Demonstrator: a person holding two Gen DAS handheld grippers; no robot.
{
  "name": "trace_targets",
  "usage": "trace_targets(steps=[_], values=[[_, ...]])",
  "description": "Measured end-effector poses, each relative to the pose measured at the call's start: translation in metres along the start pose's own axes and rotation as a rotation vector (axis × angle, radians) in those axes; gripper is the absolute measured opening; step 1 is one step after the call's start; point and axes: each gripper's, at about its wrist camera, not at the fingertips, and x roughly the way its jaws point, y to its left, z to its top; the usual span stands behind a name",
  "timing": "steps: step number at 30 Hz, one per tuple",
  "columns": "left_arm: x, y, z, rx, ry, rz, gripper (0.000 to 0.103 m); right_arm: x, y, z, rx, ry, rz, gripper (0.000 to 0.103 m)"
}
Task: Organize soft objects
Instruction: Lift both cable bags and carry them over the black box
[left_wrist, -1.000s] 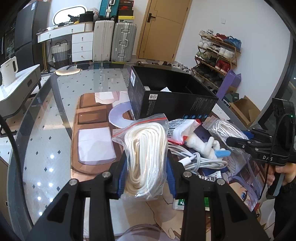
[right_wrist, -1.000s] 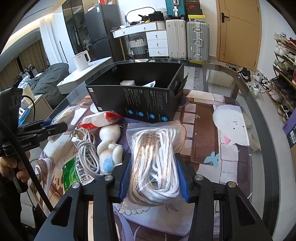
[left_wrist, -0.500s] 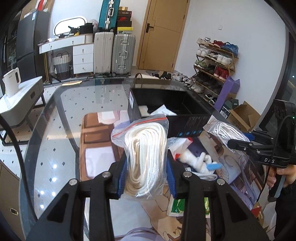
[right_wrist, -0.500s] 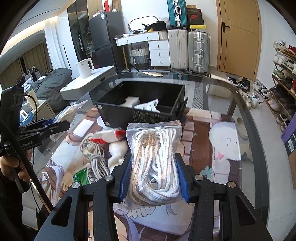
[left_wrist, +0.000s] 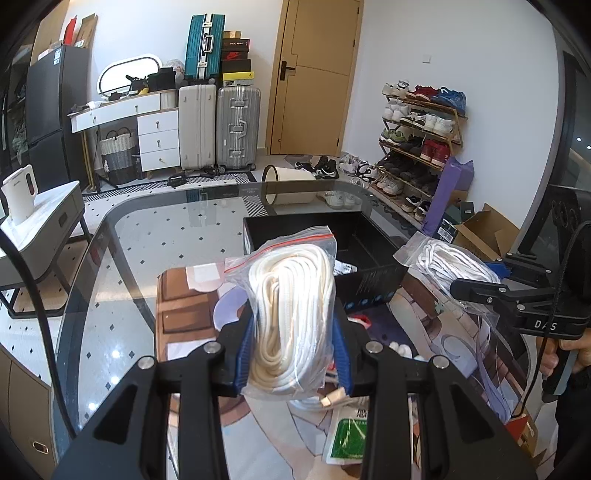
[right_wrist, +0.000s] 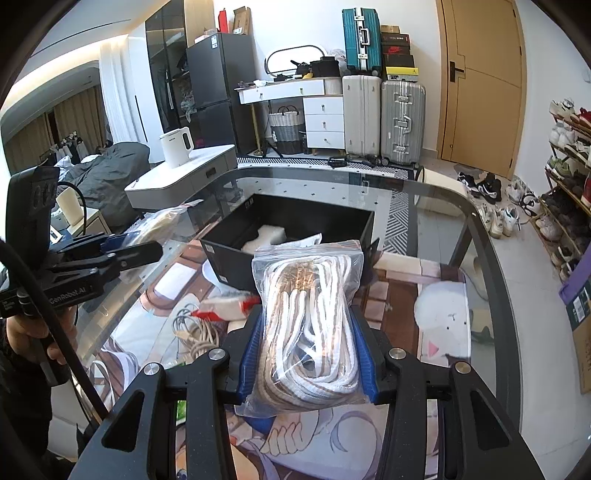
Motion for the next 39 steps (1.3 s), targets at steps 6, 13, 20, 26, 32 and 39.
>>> trace_targets(steps=[6, 13, 20, 26, 32, 39], values=[[0.008, -0.002, 0.013, 0.013, -0.011, 0.003, 0.035, 0.002, 0.0, 0.015, -0.01, -0.003, 0.006, 0.045], [0.022, -0.005, 0.03, 0.028, -0.02, 0.015, 0.035, 0.011, 0.001, 0.031, -0.026, 0.0, 0.016, 0.045], [0.037, -0.008, 0.039, 0.044, -0.018, 0.03, 0.035, 0.026, 0.004, 0.043, -0.047, 0.024, 0.025, 0.045], [0.051, -0.008, 0.044, 0.051, -0.007, 0.04, 0.035, 0.039, 0.0, 0.051, -0.05, 0.052, 0.028, 0.045], [0.063, -0.006, 0.048, 0.056, 0.003, 0.047, 0.035, 0.053, 0.0, 0.057, -0.06, 0.083, 0.025, 0.045], [0.08, -0.008, 0.05, 0.068, 0.024, 0.055, 0.035, 0.068, -0.002, 0.066, -0.07, 0.108, 0.02, 0.045]])
